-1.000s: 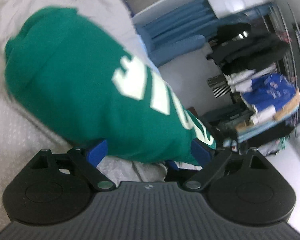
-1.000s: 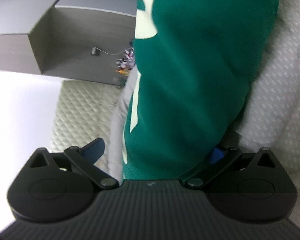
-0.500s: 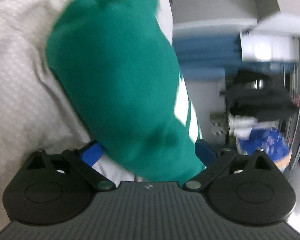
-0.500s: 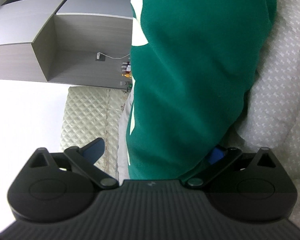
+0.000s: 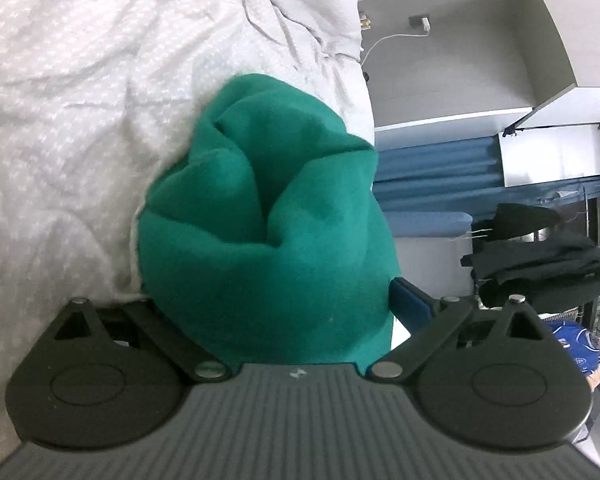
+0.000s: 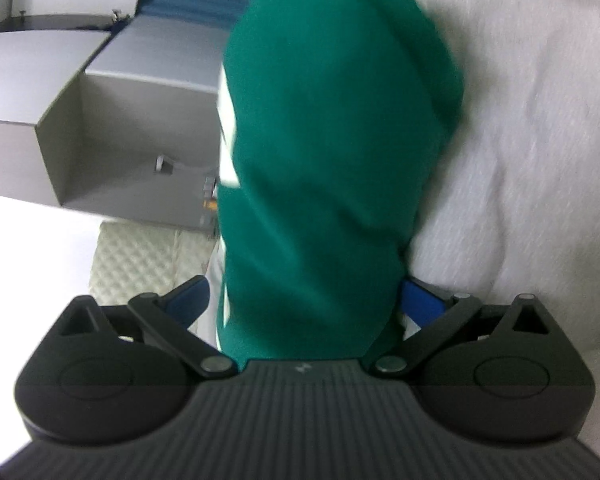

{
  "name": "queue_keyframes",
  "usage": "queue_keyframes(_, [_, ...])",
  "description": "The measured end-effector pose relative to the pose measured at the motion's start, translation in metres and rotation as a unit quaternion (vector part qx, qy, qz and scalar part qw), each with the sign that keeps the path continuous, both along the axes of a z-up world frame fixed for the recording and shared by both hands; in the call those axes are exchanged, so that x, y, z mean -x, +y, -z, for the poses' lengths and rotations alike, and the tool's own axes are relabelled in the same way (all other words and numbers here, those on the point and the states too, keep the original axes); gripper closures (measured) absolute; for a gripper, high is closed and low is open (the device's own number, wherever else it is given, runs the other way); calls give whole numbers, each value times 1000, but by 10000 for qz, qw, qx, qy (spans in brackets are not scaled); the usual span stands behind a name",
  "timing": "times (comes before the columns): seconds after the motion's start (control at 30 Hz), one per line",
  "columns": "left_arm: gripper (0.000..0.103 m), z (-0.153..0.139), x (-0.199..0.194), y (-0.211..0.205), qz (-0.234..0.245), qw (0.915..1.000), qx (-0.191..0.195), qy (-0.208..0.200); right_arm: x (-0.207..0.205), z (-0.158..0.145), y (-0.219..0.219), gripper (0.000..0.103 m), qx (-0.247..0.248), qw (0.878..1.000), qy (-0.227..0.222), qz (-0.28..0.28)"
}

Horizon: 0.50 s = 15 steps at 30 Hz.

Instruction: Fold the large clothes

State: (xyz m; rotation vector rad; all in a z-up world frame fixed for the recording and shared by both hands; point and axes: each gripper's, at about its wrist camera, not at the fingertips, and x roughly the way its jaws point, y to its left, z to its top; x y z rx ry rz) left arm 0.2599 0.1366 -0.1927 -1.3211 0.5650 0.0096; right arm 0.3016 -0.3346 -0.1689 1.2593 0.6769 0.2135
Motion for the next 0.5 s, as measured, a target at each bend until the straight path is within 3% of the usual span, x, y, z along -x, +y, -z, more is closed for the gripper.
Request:
queue_keyframes(0.17, [11,1,-9,6,-41,9998,-186,77,-2,-4,-16,0,369,9979,29,531])
queue_keyframes(0.3, [27,-3,-15,5,-14,9983,-552,188,-27,-4,-18,0,352,9982,-67,475])
queue_keyframes(0.37, [32,-5,-16,5,-9,9978,-643,186,-39,-10,-16,0,407,9986,-125,329])
queue_keyframes(0.5, [35,-8,-16,1,2,9960,-876,152,-63,-9,-12,0,744,9970,200,54])
